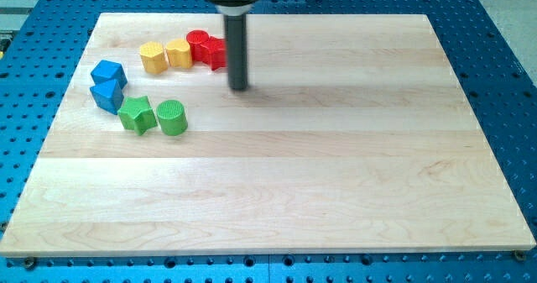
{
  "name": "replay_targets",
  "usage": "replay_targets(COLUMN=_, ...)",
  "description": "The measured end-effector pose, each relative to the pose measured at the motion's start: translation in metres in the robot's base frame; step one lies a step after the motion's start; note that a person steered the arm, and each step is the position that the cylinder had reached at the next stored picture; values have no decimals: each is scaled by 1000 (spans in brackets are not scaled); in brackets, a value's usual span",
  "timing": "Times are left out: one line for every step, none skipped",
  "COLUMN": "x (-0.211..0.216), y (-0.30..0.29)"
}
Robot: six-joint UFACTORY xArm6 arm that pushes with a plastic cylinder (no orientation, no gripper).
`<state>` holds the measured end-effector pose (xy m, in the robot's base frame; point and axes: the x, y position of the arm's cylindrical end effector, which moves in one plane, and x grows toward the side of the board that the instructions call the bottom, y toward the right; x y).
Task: Move the red and yellow blocks slightly to the left
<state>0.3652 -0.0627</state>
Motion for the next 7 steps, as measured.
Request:
replay_targets(x=-29, y=-24)
replay_targets(x=-45, y=-30)
replay_targets(x=-46, y=-57)
replay_targets(x=-55, y=-87)
replay_targets(x=-56, y=-99)
replay_targets(x=-55, y=-115)
replay_targets(x=-54, y=-115)
